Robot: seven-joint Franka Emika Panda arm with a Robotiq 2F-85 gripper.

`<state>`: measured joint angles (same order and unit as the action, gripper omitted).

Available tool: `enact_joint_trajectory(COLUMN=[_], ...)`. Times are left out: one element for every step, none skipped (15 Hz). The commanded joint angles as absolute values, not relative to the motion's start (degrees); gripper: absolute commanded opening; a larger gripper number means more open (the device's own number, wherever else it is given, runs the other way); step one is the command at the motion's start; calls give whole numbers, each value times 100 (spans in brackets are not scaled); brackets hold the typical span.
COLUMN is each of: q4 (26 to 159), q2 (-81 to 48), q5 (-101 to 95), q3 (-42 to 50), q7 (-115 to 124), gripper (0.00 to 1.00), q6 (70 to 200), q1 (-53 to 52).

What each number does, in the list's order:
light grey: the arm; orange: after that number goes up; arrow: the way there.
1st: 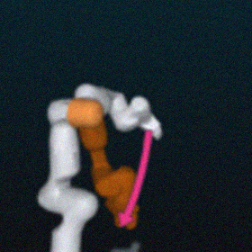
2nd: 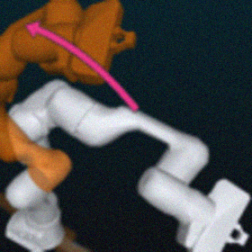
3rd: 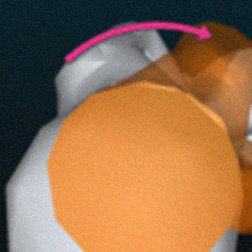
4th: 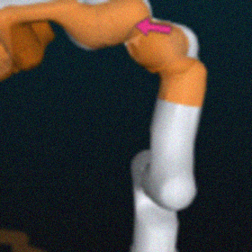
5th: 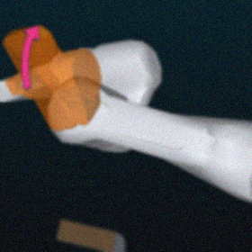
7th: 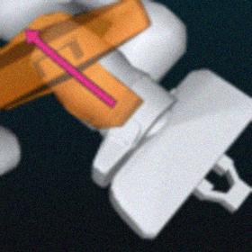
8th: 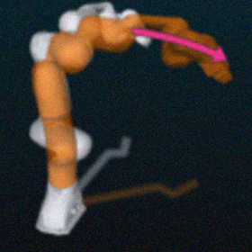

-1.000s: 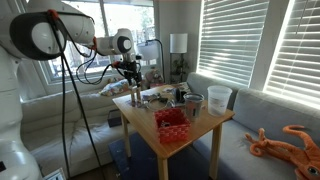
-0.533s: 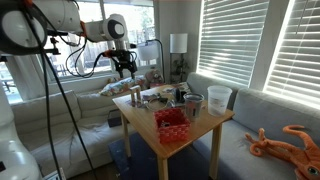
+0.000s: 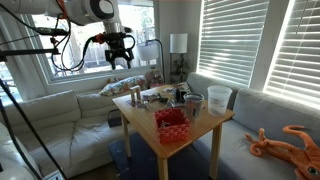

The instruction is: Put the block on top of the two blocks upright

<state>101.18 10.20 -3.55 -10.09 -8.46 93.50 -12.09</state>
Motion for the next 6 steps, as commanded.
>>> enact_joint_trajectory(q4=[10165, 10212, 10228, 10249, 10269, 10284], q2=[1102, 1150, 1161, 1161, 1161, 1161], q5=[-334, -329, -328, -326, -326, -325], q3=[-1014, -1000, -1000, -1001, -1000, -1000], q7=[-950, -995, -1008, -1014, -1020, -1023], gripper=[100, 100, 100, 100, 100, 100], q6=[9334, 9335, 9327, 9330, 9334, 9337], q1=[-1165, -1165, -1166, -1167, -1167, -1168])
